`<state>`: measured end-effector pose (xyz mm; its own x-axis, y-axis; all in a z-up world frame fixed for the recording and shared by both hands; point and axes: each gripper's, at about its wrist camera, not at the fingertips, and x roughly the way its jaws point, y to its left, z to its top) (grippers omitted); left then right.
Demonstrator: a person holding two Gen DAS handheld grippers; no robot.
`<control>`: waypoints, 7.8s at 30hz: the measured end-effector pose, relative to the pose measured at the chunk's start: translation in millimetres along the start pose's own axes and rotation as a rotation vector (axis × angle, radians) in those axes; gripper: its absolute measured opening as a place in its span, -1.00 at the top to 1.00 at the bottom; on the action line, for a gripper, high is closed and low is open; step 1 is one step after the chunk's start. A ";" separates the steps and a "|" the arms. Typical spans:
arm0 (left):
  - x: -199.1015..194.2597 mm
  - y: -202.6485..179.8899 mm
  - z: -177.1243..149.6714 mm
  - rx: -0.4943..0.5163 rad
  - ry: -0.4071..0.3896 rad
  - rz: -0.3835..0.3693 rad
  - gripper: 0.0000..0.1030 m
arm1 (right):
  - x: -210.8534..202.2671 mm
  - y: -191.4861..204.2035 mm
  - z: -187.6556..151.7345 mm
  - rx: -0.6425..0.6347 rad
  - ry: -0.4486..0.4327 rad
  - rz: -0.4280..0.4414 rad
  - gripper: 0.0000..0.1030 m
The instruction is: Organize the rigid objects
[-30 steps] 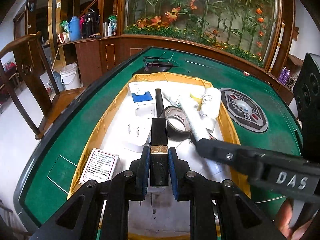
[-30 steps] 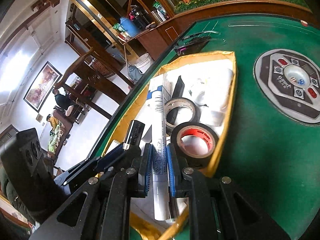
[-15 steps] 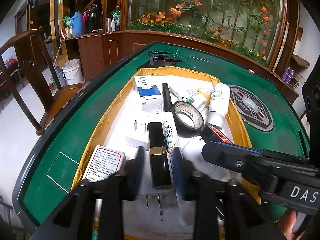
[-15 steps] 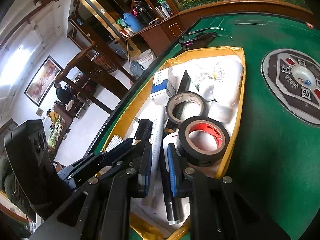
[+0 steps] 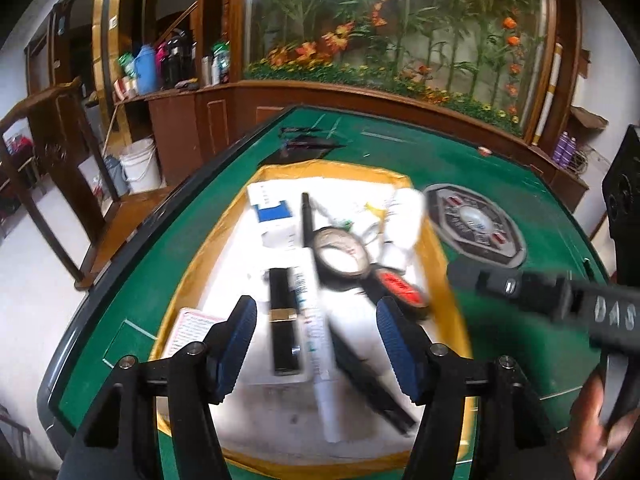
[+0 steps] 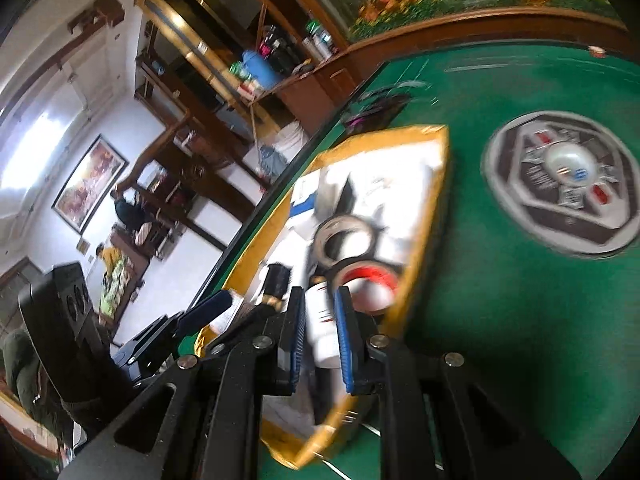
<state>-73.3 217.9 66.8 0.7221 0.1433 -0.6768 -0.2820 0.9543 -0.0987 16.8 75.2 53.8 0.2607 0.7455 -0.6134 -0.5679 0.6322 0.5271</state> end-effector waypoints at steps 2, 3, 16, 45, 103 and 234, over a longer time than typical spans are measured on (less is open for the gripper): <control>-2.8 -15.5 0.9 0.033 -0.004 -0.026 -0.30 | -17.1 -13.9 2.8 0.023 -0.040 -0.019 0.70; -4.6 -26.5 0.2 0.055 -0.007 -0.041 -0.30 | -25.8 -21.8 4.1 0.033 -0.058 -0.029 0.70; 4.0 -140.4 -33.1 0.309 0.068 -0.229 -0.37 | -189.9 -191.5 -16.4 0.250 -0.243 -0.489 0.38; 2.2 -116.4 -20.6 0.145 0.120 -0.302 -0.37 | -64.7 -90.2 -56.2 -0.031 0.070 -0.286 0.73; 27.0 -190.6 -13.2 0.328 0.160 -0.292 0.71 | -208.7 -187.1 -71.6 0.060 -0.135 -0.538 -0.10; -60.4 13.9 -38.9 0.083 -0.032 0.236 -0.99 | -70.4 -0.3 -50.2 -0.260 -0.210 -0.168 -0.52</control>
<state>-145.4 212.3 77.9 0.6623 0.3715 -0.6507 -0.3934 0.9115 0.1200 -40.6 11.9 67.3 0.5060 0.6803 -0.5302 -0.6762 0.6945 0.2457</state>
